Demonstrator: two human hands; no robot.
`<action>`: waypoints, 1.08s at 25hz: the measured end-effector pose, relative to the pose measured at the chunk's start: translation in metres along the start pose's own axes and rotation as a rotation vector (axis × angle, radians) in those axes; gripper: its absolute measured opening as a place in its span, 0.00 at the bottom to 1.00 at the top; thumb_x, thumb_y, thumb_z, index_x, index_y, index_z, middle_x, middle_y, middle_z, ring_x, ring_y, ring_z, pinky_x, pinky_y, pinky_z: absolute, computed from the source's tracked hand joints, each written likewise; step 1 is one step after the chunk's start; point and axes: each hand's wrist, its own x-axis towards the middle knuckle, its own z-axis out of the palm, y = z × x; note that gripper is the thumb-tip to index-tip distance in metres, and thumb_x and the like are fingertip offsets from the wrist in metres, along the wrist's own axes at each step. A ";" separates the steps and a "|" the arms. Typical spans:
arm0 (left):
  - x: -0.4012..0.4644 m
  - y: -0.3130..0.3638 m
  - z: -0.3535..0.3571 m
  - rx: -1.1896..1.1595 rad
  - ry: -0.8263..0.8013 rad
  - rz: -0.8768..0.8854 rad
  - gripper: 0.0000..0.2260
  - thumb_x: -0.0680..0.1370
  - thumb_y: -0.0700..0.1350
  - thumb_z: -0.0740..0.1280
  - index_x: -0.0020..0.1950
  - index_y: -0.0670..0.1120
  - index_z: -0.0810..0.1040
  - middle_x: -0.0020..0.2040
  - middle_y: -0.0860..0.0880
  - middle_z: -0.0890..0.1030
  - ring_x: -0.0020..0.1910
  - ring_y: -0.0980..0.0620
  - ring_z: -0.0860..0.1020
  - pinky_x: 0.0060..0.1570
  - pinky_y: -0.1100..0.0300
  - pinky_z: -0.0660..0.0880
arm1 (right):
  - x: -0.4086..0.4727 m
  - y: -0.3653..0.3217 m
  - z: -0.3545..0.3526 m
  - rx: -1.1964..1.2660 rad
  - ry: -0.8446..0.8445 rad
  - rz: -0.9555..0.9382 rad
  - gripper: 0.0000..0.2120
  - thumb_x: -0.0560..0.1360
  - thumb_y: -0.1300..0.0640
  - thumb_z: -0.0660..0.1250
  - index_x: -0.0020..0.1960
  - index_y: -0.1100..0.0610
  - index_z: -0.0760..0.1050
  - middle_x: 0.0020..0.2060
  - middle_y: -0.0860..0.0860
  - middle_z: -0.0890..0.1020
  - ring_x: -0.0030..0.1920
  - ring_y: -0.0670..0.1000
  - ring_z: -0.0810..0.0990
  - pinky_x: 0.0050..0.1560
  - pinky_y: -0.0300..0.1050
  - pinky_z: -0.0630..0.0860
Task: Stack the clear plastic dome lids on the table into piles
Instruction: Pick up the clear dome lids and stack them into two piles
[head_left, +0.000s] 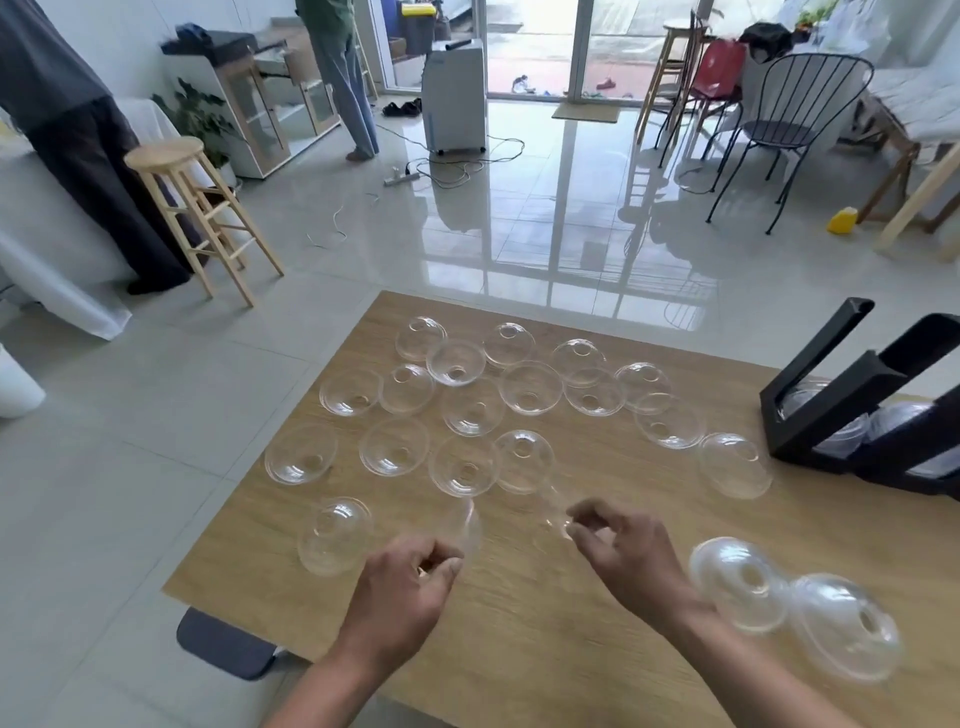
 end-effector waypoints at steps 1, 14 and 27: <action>0.003 0.005 0.003 -0.235 -0.110 -0.095 0.05 0.72 0.53 0.71 0.45 0.55 0.84 0.40 0.58 0.85 0.41 0.59 0.82 0.41 0.69 0.75 | -0.007 -0.002 -0.002 0.313 -0.031 0.199 0.07 0.72 0.54 0.74 0.50 0.50 0.83 0.38 0.44 0.86 0.41 0.45 0.84 0.43 0.38 0.76; -0.001 -0.005 0.028 0.021 -0.038 -0.260 0.20 0.75 0.51 0.72 0.66 0.50 0.76 0.54 0.57 0.80 0.49 0.61 0.79 0.50 0.58 0.77 | -0.037 -0.003 0.015 -0.307 -0.045 0.171 0.38 0.72 0.39 0.71 0.76 0.47 0.61 0.74 0.50 0.66 0.72 0.54 0.64 0.71 0.52 0.66; 0.008 0.003 0.066 0.572 -0.165 0.165 0.44 0.63 0.65 0.76 0.74 0.48 0.68 0.65 0.49 0.76 0.60 0.46 0.73 0.55 0.48 0.73 | -0.042 -0.014 0.002 -0.618 -0.128 0.087 0.35 0.67 0.41 0.69 0.71 0.48 0.64 0.63 0.49 0.73 0.63 0.54 0.70 0.61 0.50 0.71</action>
